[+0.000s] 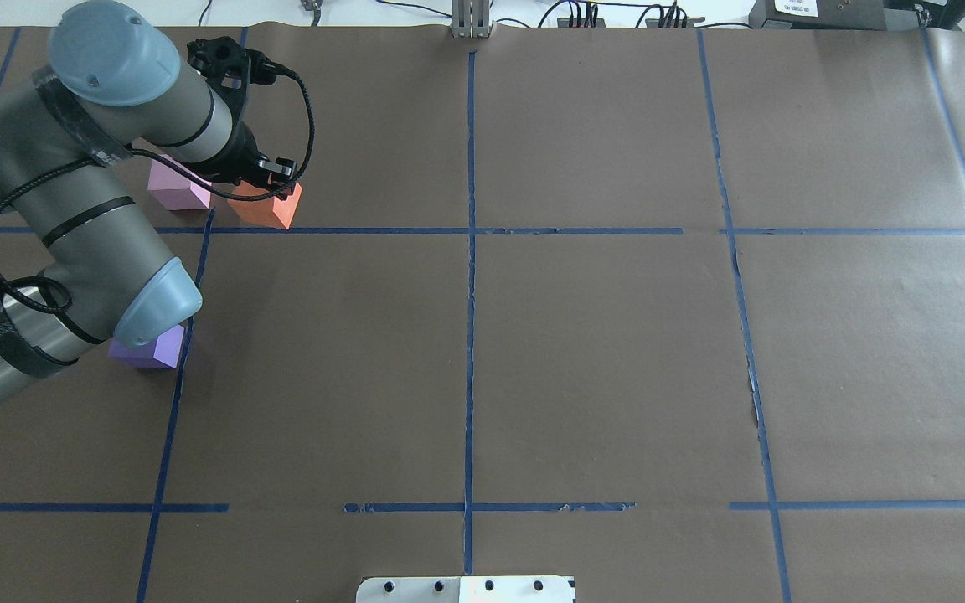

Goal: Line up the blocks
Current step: 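Lift the orange cube with the left gripper toward the pink cube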

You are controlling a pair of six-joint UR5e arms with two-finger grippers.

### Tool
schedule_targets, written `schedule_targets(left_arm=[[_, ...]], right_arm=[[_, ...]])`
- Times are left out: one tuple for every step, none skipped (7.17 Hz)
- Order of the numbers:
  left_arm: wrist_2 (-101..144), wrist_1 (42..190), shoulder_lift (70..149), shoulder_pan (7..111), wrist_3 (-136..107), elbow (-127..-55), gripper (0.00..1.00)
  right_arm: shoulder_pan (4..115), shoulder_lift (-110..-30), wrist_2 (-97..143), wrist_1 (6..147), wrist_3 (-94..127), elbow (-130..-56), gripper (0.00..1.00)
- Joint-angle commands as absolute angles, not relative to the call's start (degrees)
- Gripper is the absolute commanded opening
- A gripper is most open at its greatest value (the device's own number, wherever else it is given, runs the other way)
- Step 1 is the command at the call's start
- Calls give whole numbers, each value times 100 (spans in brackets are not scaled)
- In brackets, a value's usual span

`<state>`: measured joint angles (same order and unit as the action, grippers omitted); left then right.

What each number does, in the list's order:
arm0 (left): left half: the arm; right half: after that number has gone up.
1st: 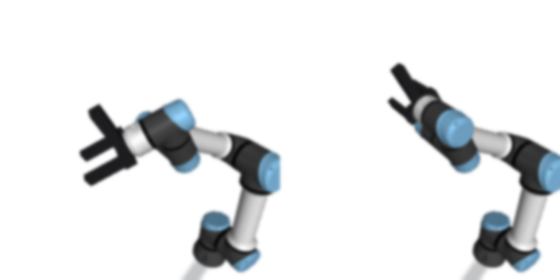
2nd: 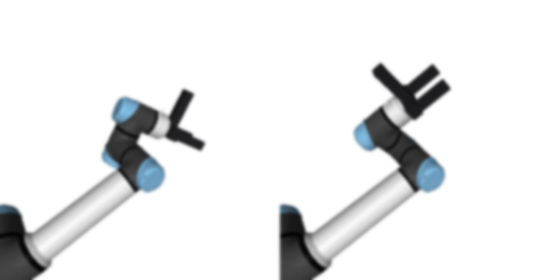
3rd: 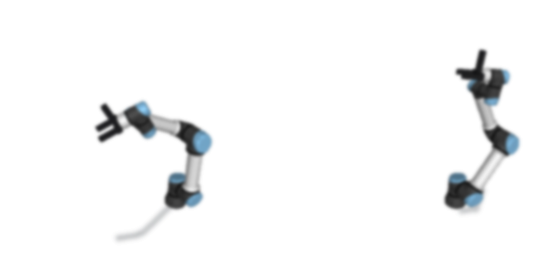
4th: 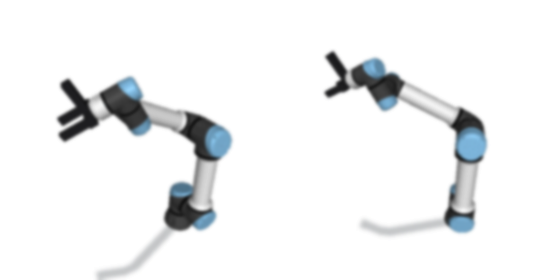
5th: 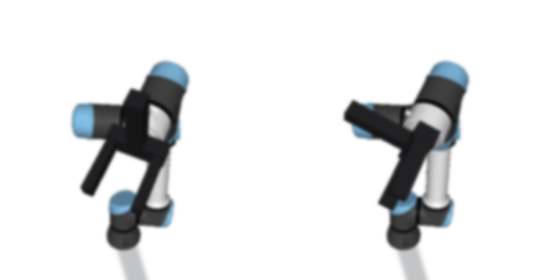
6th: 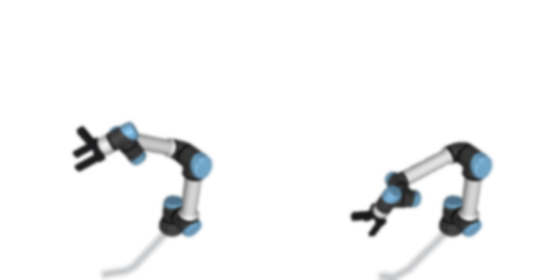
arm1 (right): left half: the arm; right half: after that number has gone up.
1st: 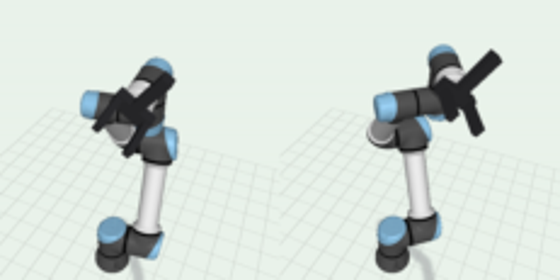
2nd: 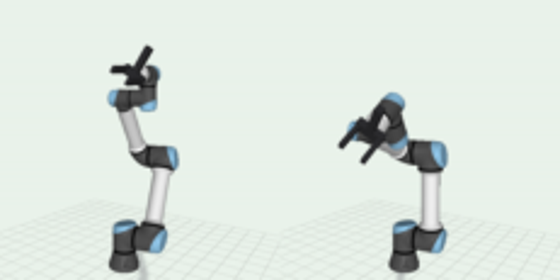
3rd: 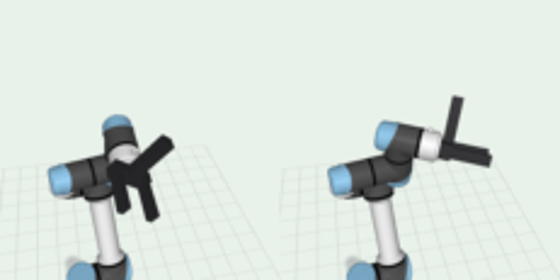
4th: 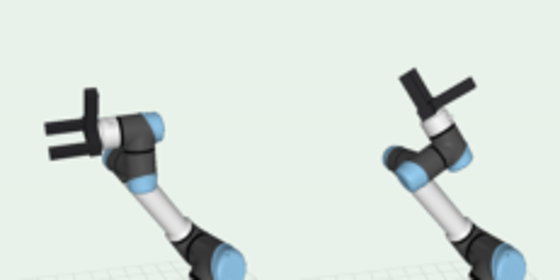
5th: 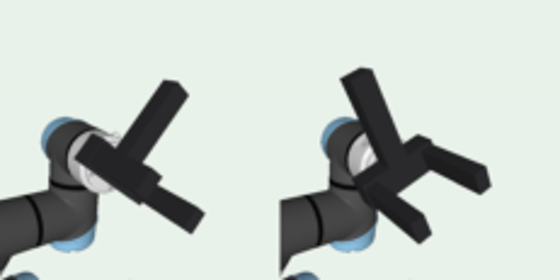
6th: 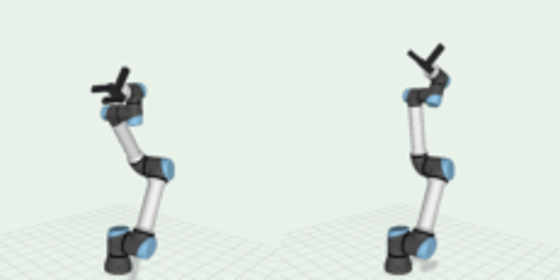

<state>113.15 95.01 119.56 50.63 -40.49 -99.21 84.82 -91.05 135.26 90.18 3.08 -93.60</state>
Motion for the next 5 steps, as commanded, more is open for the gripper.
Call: schedule_targets(left_arm=[[11644, 9475, 11368, 5404, -3658, -10159, 3], [12089, 9483, 10990, 5623, -3543, -10117, 3], [12616, 9475, 10717, 5668, -3472, -9986, 4], [13030, 9623, 10723, 5625, -3489, -9515, 5], [13060, 9789, 10766, 5608, -3533, -9240, 6]], right_arm=[[8481, -9105, 13526, 9018, 308, -9360, 100], [8481, -9105, 13526, 9018, 308, -9360, 100], [8481, -9105, 13526, 9026, 308, -9360, 100], [8481, -9105, 13526, 9018, 308, -9360, 100], [8481, -9105, 13526, 9018, 308, -9360, 100]])
